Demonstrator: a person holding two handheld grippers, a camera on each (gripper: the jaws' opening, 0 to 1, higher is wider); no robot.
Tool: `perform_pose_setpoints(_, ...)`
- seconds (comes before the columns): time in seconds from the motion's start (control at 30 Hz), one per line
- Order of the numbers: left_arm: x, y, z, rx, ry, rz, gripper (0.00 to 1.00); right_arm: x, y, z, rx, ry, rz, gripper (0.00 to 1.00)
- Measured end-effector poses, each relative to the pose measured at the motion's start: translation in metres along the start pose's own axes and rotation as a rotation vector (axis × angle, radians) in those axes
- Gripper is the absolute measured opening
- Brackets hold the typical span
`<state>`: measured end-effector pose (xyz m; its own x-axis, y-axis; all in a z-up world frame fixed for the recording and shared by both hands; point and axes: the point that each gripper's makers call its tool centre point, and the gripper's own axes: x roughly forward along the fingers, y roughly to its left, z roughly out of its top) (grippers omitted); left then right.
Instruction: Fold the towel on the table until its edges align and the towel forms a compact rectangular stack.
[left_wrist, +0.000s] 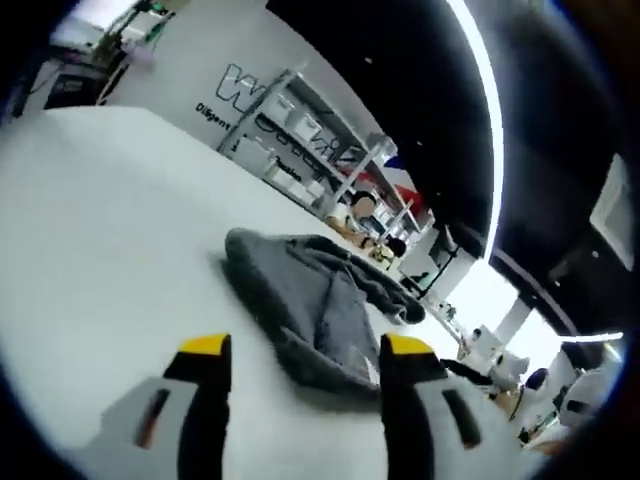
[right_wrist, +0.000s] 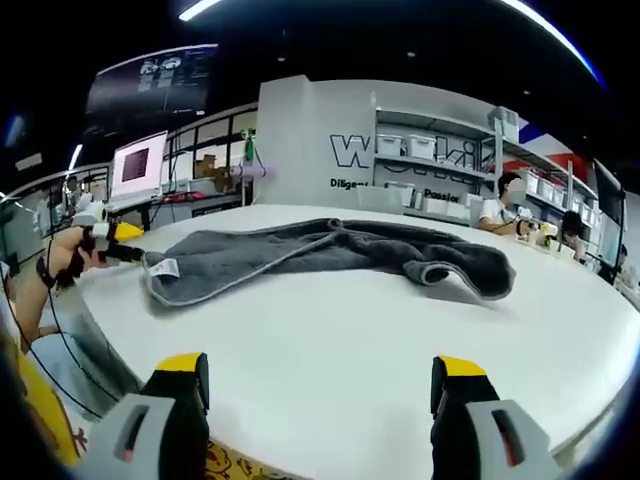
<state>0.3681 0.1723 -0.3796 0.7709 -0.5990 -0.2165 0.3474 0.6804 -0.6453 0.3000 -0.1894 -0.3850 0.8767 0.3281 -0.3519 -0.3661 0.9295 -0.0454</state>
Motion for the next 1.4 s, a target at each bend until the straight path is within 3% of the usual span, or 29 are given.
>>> perform_pose_setpoints(0.13,0.004,0.009,-0.005,-0.063,0.063,-0.006,0.47,0.000,-0.001,-0.002,0.008,0.000,-0.005,0.96)
perform_pose_setpoints(0.23,0.009,0.008,-0.005,-0.096,0.062,-0.023,0.37,0.001,0.000,-0.003,0.013,-0.002,0.000,0.96)
perform_pose_setpoints(0.37,0.016,0.003,-0.013,-0.103,0.104,-0.033,0.33,0.002,0.003,-0.003,0.008,-0.001,0.008,0.96)
perform_pose_setpoints(0.57,0.023,-0.005,-0.016,-0.083,0.135,-0.053,0.24,0.000,0.000,-0.004,0.015,-0.004,0.001,0.96)
perform_pose_setpoints(0.87,0.027,0.000,-0.020,-0.044,0.172,-0.038,0.06,-0.001,-0.003,-0.007,0.026,-0.004,-0.007,0.96)
perform_pose_setpoints(1.03,0.027,-0.010,-0.027,-0.049,0.173,-0.054,0.03,-0.002,-0.006,-0.009,0.033,-0.003,-0.012,0.96)
perform_pose_setpoints(1.23,0.023,-0.009,-0.011,-0.037,0.161,-0.083,0.02,-0.003,-0.007,-0.010,0.037,-0.005,-0.014,0.96)
perform_pose_setpoints(1.4,0.021,-0.016,0.018,-0.040,0.096,-0.116,0.02,-0.004,-0.008,-0.010,0.042,-0.007,-0.017,0.96)
